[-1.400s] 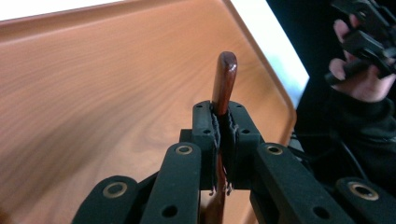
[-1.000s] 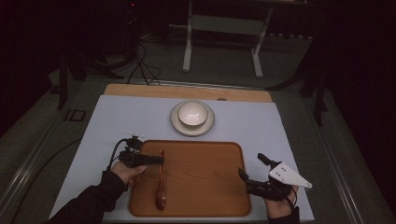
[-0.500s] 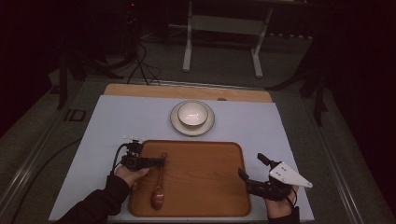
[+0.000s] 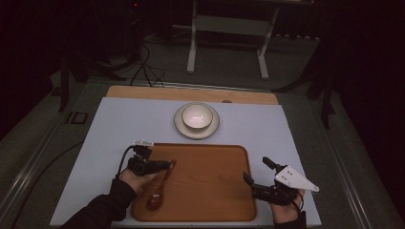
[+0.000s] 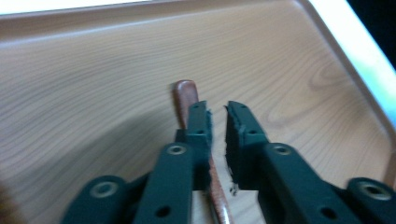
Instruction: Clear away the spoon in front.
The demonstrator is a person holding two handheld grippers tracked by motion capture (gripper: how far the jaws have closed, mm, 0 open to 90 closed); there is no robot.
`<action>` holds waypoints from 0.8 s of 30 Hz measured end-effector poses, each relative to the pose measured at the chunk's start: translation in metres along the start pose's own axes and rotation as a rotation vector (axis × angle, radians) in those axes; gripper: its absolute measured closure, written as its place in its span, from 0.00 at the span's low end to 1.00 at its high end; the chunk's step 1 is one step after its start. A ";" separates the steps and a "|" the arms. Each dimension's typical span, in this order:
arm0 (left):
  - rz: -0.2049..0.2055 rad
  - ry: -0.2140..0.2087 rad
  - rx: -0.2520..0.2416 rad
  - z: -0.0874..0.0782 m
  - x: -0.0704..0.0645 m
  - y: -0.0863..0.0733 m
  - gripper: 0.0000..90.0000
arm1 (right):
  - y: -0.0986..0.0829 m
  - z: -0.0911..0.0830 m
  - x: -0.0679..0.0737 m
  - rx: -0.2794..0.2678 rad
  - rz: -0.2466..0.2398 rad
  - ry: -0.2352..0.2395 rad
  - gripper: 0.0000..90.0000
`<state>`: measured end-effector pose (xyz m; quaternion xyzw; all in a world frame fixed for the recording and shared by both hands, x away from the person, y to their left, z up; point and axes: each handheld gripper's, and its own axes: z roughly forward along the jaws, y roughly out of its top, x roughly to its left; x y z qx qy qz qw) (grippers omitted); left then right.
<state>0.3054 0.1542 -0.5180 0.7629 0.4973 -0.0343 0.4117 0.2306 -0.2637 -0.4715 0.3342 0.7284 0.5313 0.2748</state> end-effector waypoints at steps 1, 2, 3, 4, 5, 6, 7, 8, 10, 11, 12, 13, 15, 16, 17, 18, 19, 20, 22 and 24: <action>-0.004 -0.010 0.005 0.001 -0.001 0.001 0.95 | 0.000 0.000 0.000 0.000 0.000 0.001 0.15; -0.002 -0.013 0.004 0.003 -0.002 0.001 0.98 | 0.000 0.000 0.000 0.000 0.000 0.001 0.15; 0.004 -0.019 0.017 0.005 -0.003 0.002 0.99 | 0.000 0.000 0.000 0.001 -0.001 0.001 0.15; 0.012 -0.025 0.021 0.008 -0.004 0.002 0.99 | 0.000 0.000 0.000 0.001 0.000 0.001 0.15; 0.014 -0.030 0.025 0.010 -0.005 0.003 0.99 | 0.000 0.000 0.000 0.001 0.001 0.002 0.15; 0.017 -0.036 0.033 0.013 -0.007 0.003 0.99 | 0.000 0.000 0.000 0.001 0.001 0.002 0.15; 0.022 -0.033 0.038 0.016 -0.008 0.004 0.99 | 0.000 0.000 0.000 0.003 0.001 0.002 0.15; 0.021 -0.033 0.043 0.019 -0.009 0.004 0.99 | 0.000 0.000 0.000 0.003 0.002 0.003 0.16; 0.029 -0.032 0.053 0.024 -0.010 0.005 0.99 | 0.000 0.000 0.000 0.003 0.001 0.005 0.16; 0.025 -0.031 0.059 0.026 -0.010 0.006 0.99 | 0.000 0.000 0.000 0.003 0.003 0.005 0.16; 0.024 -0.028 0.062 0.027 -0.010 0.006 0.99 | 0.000 0.000 0.000 0.003 0.002 0.005 0.16; 0.023 -0.028 0.065 0.029 -0.010 0.006 0.99 | 0.000 0.000 0.000 0.003 0.003 0.006 0.16; 0.031 -0.017 0.070 0.031 -0.010 0.007 0.99 | 0.000 0.000 -0.001 0.003 0.003 0.006 0.16; 0.035 -0.009 0.069 0.032 -0.009 0.007 0.99 | 0.000 0.000 -0.001 0.003 0.003 0.007 0.16; 0.026 -0.009 0.069 0.032 -0.008 0.007 0.99 | 0.000 0.000 -0.001 0.003 0.003 0.007 0.16; 0.022 -0.002 0.069 0.033 -0.007 0.008 0.99 | 0.000 0.000 -0.001 0.003 0.003 0.008 0.16; 0.024 0.006 0.068 0.033 -0.006 0.008 0.99 | 0.000 0.000 -0.001 0.002 0.003 0.008 0.16; 0.019 0.004 0.069 0.033 -0.005 0.008 0.99 | 0.000 0.000 0.000 0.003 0.003 0.007 0.16; 0.021 0.017 0.068 0.033 -0.003 0.008 0.99 | 0.000 0.000 -0.001 0.002 0.003 0.008 0.16; 0.017 0.027 0.073 0.033 -0.001 0.007 0.99 | 0.000 0.000 -0.001 0.003 0.004 0.009 0.16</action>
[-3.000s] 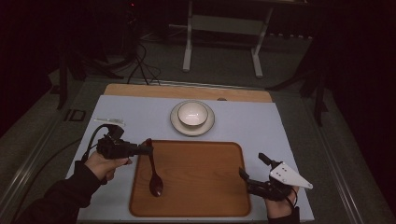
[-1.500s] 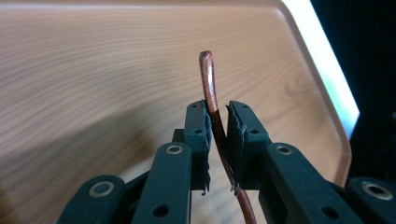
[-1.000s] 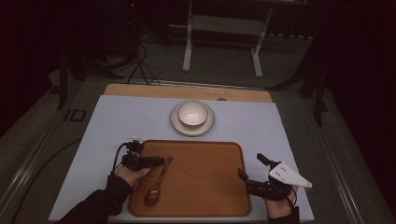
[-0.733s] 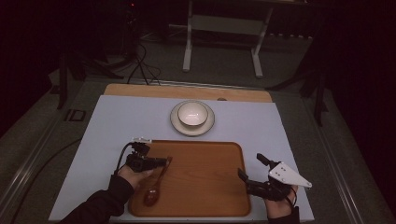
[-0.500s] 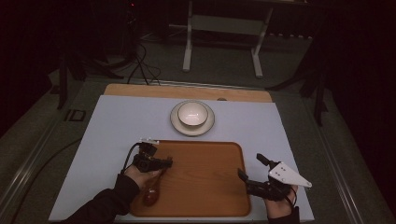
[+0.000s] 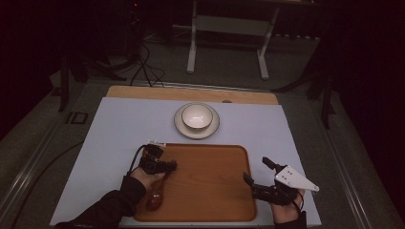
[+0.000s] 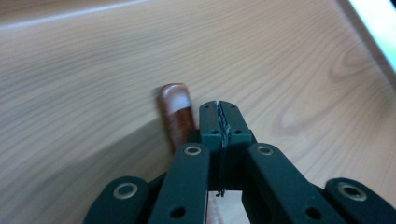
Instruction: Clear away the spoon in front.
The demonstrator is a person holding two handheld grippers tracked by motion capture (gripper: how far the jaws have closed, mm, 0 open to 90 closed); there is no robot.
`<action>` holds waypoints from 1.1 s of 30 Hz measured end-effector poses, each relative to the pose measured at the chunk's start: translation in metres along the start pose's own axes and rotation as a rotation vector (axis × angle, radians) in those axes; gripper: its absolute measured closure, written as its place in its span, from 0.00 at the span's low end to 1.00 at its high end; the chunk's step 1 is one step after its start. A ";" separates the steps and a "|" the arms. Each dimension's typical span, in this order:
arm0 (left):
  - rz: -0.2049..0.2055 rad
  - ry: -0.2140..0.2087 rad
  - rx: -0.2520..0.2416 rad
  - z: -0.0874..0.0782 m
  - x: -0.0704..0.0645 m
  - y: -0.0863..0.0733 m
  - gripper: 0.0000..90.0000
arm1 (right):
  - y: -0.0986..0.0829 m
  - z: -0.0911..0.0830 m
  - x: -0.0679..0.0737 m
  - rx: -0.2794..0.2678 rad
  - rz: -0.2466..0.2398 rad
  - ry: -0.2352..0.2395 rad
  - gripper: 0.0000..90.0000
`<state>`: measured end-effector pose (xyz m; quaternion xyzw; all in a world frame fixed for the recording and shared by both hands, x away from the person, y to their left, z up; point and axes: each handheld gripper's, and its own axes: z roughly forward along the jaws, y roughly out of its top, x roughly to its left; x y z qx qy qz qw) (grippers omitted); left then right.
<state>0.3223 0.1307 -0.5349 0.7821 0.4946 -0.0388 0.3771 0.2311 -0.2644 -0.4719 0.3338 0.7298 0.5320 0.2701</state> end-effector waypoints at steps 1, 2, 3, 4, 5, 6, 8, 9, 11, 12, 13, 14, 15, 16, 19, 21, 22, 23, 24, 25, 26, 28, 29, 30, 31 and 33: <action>0.000 0.008 0.000 0.000 0.001 0.000 0.99 | 0.000 0.000 0.000 0.001 0.002 0.001 0.16; 0.003 0.009 0.005 -0.001 0.002 0.000 0.99 | 0.000 0.000 0.000 0.002 0.001 0.002 0.16; 0.000 0.011 0.004 -0.001 0.002 0.000 0.99 | 0.000 0.000 0.000 0.002 0.000 0.002 0.16; -0.002 0.022 0.003 -0.001 0.003 -0.001 0.99 | 0.000 0.000 0.001 0.002 0.000 0.003 0.16; -0.005 0.022 0.001 -0.002 0.004 -0.001 0.99 | 0.000 0.000 0.001 0.003 -0.001 0.002 0.16; -0.009 0.020 0.003 -0.002 0.005 -0.001 0.99 | 0.000 0.000 0.001 0.002 -0.001 0.002 0.16; -0.008 0.035 0.001 -0.004 0.006 -0.001 0.99 | 0.000 0.000 0.001 0.003 0.000 0.003 0.16; -0.010 0.038 -0.002 -0.005 0.007 -0.001 0.99 | 0.000 0.000 0.000 0.003 0.001 0.004 0.16; -0.015 0.040 -0.005 -0.005 0.009 -0.001 0.99 | 0.000 0.001 0.001 0.004 0.001 0.003 0.16; -0.017 0.042 -0.009 -0.006 0.009 -0.001 0.99 | 0.000 0.001 0.001 0.003 0.001 0.003 0.16; -0.018 0.044 -0.009 -0.006 0.010 -0.001 0.99 | 0.000 0.000 0.001 0.003 0.000 0.003 0.16; -0.020 0.041 -0.008 -0.006 0.011 -0.001 0.99 | 0.000 0.000 0.001 0.003 0.000 0.004 0.16; -0.020 0.046 -0.011 -0.007 0.011 -0.002 0.99 | 0.000 0.000 0.001 0.003 0.000 0.004 0.16; -0.023 0.046 -0.012 -0.007 0.011 -0.002 0.99 | 0.000 0.001 0.001 0.003 0.001 0.004 0.16; -0.026 0.056 -0.014 -0.009 0.013 -0.003 0.99 | 0.000 0.001 0.001 0.004 0.002 0.004 0.16; -0.029 0.061 -0.018 -0.011 0.014 -0.004 0.99 | 0.000 0.001 0.001 0.004 0.001 0.004 0.16; -0.034 0.062 -0.021 -0.012 0.015 -0.005 0.99 | 0.000 0.001 0.001 0.004 0.000 0.002 0.16; -0.040 0.065 -0.027 -0.013 0.016 -0.006 0.99 | 0.000 0.001 0.001 0.004 0.000 0.003 0.16; -0.045 0.068 -0.030 -0.014 0.017 -0.006 0.99 | 0.000 0.001 0.001 0.004 0.001 0.004 0.16; -0.050 0.062 -0.030 -0.014 0.018 -0.007 0.98 | 0.000 0.001 0.001 0.004 0.001 0.003 0.16; -0.047 0.064 -0.030 -0.015 0.019 -0.007 0.98 | 0.000 0.001 0.001 0.004 0.001 0.004 0.16; -0.048 0.070 -0.029 -0.017 0.020 -0.008 0.98 | 0.000 0.001 0.001 0.003 0.001 0.002 0.16; -0.048 0.075 -0.030 -0.017 0.021 -0.008 0.98 | 0.000 0.001 0.001 0.003 0.000 0.004 0.16; -0.050 0.086 -0.029 -0.018 0.021 -0.008 0.99 | 0.000 0.001 0.002 0.003 -0.003 0.002 0.16; -0.053 0.085 -0.030 -0.019 0.021 -0.008 0.99 | 0.000 0.001 0.002 0.004 -0.002 0.002 0.16; -0.061 0.062 -0.053 -0.021 0.021 -0.008 0.98 | 0.001 0.002 0.002 0.004 -0.001 0.002 0.16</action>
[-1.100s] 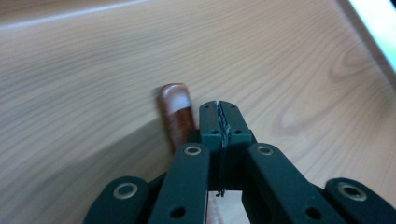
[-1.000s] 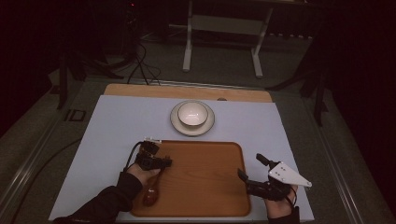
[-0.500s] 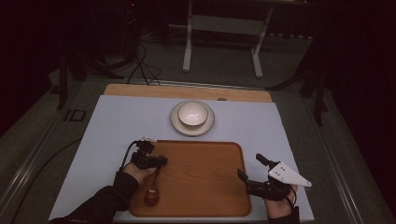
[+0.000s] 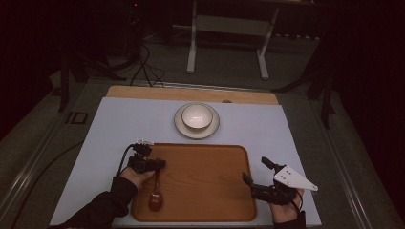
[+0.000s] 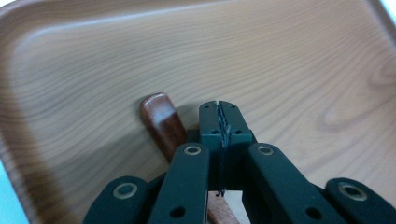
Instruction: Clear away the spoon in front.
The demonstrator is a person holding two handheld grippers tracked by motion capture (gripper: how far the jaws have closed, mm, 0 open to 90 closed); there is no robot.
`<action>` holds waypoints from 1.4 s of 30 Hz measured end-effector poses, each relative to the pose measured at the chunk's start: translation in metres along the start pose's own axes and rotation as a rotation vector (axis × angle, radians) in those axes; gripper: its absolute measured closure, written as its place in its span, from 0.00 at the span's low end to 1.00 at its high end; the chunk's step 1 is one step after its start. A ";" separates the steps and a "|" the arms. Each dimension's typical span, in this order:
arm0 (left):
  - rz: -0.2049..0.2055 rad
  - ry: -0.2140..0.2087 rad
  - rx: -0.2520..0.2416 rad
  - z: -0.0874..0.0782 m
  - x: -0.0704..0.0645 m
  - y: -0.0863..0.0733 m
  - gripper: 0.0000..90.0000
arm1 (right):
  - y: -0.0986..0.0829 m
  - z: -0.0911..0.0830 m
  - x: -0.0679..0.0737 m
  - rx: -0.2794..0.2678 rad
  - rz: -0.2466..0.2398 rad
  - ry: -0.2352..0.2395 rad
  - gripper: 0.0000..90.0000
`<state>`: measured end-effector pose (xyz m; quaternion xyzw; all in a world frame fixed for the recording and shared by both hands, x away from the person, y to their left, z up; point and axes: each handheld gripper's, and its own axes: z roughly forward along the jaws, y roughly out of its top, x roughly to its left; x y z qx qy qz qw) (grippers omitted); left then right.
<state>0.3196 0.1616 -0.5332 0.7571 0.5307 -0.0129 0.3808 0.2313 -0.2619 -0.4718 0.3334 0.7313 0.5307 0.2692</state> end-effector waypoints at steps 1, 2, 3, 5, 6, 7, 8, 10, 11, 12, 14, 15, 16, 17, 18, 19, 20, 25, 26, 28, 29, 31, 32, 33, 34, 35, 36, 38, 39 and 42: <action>0.004 -0.009 -0.008 -0.002 0.000 0.000 0.97 | 0.000 0.000 0.000 -0.001 -0.001 0.000 0.16; 0.010 -0.023 -0.019 -0.003 -0.002 0.001 0.95 | 0.000 0.000 0.000 -0.003 -0.003 0.001 0.16; 0.021 -0.039 -0.039 -0.005 -0.004 0.002 0.92 | 0.000 0.000 0.000 -0.003 -0.004 0.000 0.16; 0.052 -0.049 -0.060 -0.010 -0.009 0.004 0.87 | 0.000 0.000 0.000 -0.003 -0.004 0.001 0.16; 0.067 -0.064 -0.077 -0.013 -0.011 0.005 0.83 | 0.000 0.000 0.000 -0.002 -0.004 0.000 0.16; 0.086 -0.059 -0.097 -0.016 -0.014 0.006 0.76 | 0.000 0.000 0.000 -0.002 -0.004 0.000 0.16; 0.098 -0.056 -0.114 -0.019 -0.016 0.008 0.70 | 0.000 0.000 0.000 -0.003 -0.005 0.000 0.16; 0.097 -0.086 -0.146 -0.026 -0.020 0.011 0.52 | 0.000 0.000 0.000 -0.004 -0.005 0.000 0.16; 0.101 -0.097 -0.155 -0.028 -0.022 0.012 0.43 | 0.000 0.000 0.000 -0.003 -0.005 0.000 0.16; 0.110 -0.113 -0.167 -0.031 -0.024 0.013 0.37 | 0.000 0.000 0.000 -0.004 -0.005 -0.001 0.16; 0.144 -0.144 -0.186 -0.036 -0.027 0.014 0.24 | 0.000 0.000 0.000 -0.003 -0.004 0.000 0.16; 0.144 -0.144 -0.186 -0.036 -0.027 0.014 0.16 | 0.000 0.000 0.000 -0.003 -0.004 0.000 0.16; 0.166 -0.169 -0.202 -0.041 -0.030 0.015 0.16 | 0.000 0.000 0.000 -0.004 -0.005 -0.001 0.16; 0.185 -0.169 -0.211 -0.044 -0.031 0.015 0.11 | 0.000 0.000 0.001 -0.003 -0.006 0.001 0.16; 0.200 -0.164 -0.223 -0.046 -0.033 0.015 0.05 | 0.000 0.000 0.001 -0.004 -0.008 0.002 0.16; 0.213 -0.165 -0.235 -0.048 -0.033 0.014 0.01 | 0.000 0.000 0.001 -0.003 -0.008 0.003 0.16; 0.218 -0.168 -0.245 -0.051 -0.034 0.014 0.01 | 0.000 0.000 0.002 -0.002 -0.007 0.004 0.16; 0.229 -0.181 -0.294 -0.067 -0.033 0.010 0.00 | 0.000 0.001 0.002 -0.001 -0.008 0.004 0.16; 0.232 -0.186 -0.300 -0.069 -0.032 0.009 0.00 | 0.000 0.001 0.002 -0.001 -0.008 0.004 0.16; 0.228 -0.197 -0.308 -0.074 -0.031 0.005 0.00 | 0.000 0.001 0.003 0.000 -0.005 0.006 0.16; 0.226 -0.205 -0.308 -0.076 -0.030 0.003 0.00 | 0.000 0.001 0.003 0.002 -0.004 0.006 0.16; 0.241 -0.194 -0.306 -0.079 -0.029 -0.001 0.00 | 0.000 0.002 0.003 0.004 -0.004 0.007 0.16; 0.252 -0.186 -0.302 -0.081 -0.029 -0.004 0.00 | 0.000 0.002 0.003 0.005 -0.006 0.008 0.16; 0.261 -0.182 -0.302 -0.083 -0.028 -0.006 0.00 | 0.000 0.002 0.003 0.006 -0.007 0.008 0.16; 0.268 -0.186 -0.293 -0.085 -0.028 -0.008 0.00 | 0.000 0.002 0.003 0.008 -0.008 0.008 0.16; 0.275 -0.181 -0.286 -0.087 -0.028 -0.009 0.00 | -0.001 0.003 0.003 0.009 -0.010 0.008 0.16; 0.284 -0.168 -0.288 -0.089 -0.028 -0.012 0.00 | -0.001 0.003 0.003 0.011 -0.010 0.007 0.16; 0.286 -0.170 -0.285 -0.093 -0.026 -0.016 0.00 | -0.001 0.004 0.004 0.015 -0.009 0.009 0.16; 0.279 -0.171 -0.290 -0.095 -0.026 -0.018 0.00 | -0.001 0.004 0.004 0.017 -0.009 0.009 0.16; 0.290 -0.164 -0.293 -0.098 -0.024 -0.024 0.00 | -0.001 0.005 0.005 0.020 -0.009 0.012 0.16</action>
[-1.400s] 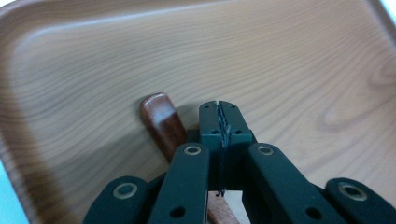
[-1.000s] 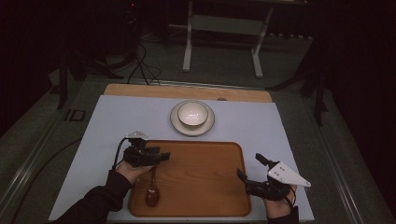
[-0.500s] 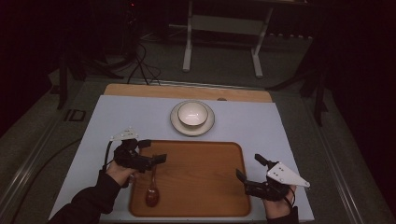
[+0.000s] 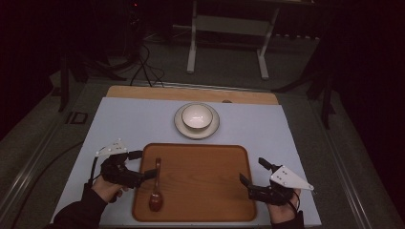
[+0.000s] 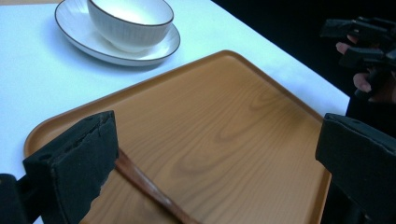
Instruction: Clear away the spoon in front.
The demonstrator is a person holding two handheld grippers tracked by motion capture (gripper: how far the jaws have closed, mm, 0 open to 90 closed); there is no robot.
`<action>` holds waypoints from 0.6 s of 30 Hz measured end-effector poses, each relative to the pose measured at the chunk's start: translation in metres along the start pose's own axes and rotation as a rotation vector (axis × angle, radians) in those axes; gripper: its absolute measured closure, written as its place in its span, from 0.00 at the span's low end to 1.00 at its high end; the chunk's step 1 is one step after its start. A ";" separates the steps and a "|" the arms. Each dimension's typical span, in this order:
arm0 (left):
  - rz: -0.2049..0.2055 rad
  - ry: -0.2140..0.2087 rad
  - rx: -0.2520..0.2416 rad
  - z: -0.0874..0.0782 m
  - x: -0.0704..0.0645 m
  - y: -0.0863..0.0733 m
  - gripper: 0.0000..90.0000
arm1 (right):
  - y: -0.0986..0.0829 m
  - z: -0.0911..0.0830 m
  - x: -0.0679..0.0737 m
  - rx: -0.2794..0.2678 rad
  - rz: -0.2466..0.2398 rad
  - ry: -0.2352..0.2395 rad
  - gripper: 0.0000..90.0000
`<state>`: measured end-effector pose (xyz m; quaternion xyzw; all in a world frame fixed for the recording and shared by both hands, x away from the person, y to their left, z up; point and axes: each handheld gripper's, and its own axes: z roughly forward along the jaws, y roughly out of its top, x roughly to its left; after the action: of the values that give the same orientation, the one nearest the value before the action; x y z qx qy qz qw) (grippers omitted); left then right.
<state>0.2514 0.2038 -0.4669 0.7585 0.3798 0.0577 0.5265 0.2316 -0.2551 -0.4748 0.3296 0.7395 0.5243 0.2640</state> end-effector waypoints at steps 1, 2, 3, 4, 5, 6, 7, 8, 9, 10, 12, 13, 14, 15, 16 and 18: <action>0.009 0.001 0.005 -0.001 0.000 -0.002 0.00 | 0.000 0.000 0.000 0.001 -0.002 0.000 0.16; 0.018 0.003 0.009 -0.002 -0.001 -0.004 0.00 | 0.000 0.000 0.000 0.001 -0.003 0.000 0.16; 0.027 0.005 0.012 -0.003 -0.001 -0.006 0.00 | 0.000 0.000 0.000 0.001 -0.003 0.000 0.16; 0.030 0.005 0.018 -0.004 -0.002 -0.007 0.00 | 0.000 0.000 0.000 0.001 -0.002 0.000 0.16; 0.031 0.003 0.020 -0.004 -0.002 -0.009 0.00 | 0.000 0.000 0.000 0.000 -0.003 0.000 0.16; 0.035 0.004 0.023 -0.005 -0.002 -0.011 0.00 | 0.000 0.000 0.000 0.000 -0.001 0.000 0.16; 0.044 0.009 0.027 -0.006 -0.002 -0.013 0.00 | 0.000 -0.001 0.000 -0.001 -0.001 -0.001 0.16; 0.053 0.015 0.028 -0.006 -0.002 -0.015 0.00 | 0.000 -0.001 0.000 -0.002 -0.001 -0.002 0.16; 0.058 0.020 0.033 -0.007 -0.002 -0.017 0.00 | 0.000 -0.001 -0.001 -0.002 -0.002 -0.001 0.16; 0.061 0.023 0.031 -0.007 -0.002 -0.019 0.00 | 0.000 -0.001 -0.001 -0.001 -0.002 -0.001 0.16; 0.066 0.022 0.033 -0.008 -0.002 -0.023 0.00 | 0.000 -0.001 -0.001 -0.002 -0.002 -0.002 0.16; 0.068 0.019 0.031 -0.008 -0.002 -0.024 0.00 | 0.000 -0.001 -0.001 -0.002 -0.004 -0.002 0.16; 0.072 0.019 0.031 -0.008 -0.003 -0.026 0.00 | 0.000 -0.002 -0.001 -0.002 -0.004 -0.003 0.16; 0.072 0.019 0.031 -0.008 -0.003 -0.026 0.00 | 0.000 -0.002 -0.001 -0.002 -0.004 -0.003 0.16; 0.069 0.013 0.025 -0.008 -0.004 -0.029 0.00 | 0.000 -0.002 -0.001 -0.003 -0.006 -0.003 0.16; 0.073 0.005 0.025 -0.008 -0.004 -0.032 0.00 | 0.000 -0.002 -0.001 -0.002 -0.003 -0.004 0.16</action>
<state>0.2278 0.2122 -0.4883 0.7782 0.3540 0.0741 0.5134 0.2311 -0.2574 -0.4743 0.3290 0.7388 0.5241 0.2668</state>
